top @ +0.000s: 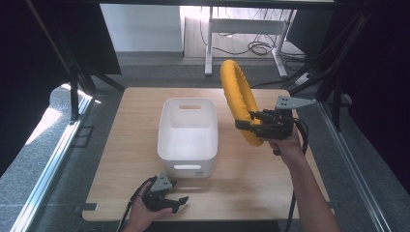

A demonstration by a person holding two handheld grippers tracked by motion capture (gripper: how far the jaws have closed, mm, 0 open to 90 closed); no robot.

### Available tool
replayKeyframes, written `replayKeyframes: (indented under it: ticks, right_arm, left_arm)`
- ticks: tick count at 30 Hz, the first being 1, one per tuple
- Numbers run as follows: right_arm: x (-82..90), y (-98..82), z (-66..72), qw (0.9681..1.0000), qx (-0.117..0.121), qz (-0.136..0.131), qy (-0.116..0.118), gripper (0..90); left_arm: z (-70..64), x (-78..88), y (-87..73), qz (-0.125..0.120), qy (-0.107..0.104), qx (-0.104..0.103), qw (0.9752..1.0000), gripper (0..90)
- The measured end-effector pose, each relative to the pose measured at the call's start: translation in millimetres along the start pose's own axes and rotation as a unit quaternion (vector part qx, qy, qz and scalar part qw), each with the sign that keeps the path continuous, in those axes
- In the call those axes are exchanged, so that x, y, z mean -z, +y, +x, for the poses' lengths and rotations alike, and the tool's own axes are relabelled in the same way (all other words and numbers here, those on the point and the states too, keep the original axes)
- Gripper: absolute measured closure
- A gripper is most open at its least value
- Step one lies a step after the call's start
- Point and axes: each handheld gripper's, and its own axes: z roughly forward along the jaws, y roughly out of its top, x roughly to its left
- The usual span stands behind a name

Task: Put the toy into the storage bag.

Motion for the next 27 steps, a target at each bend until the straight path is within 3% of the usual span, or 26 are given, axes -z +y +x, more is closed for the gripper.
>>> replayKeyframes:
  ticks: [27]
  right_arm:
    - [-15.2,21.5,21.6,0.9991,0.019,-0.023,0.031,51.3]
  left_arm:
    - [0.7,0.5,-0.2,-0.002,0.0,0.004,1.0,25.9]
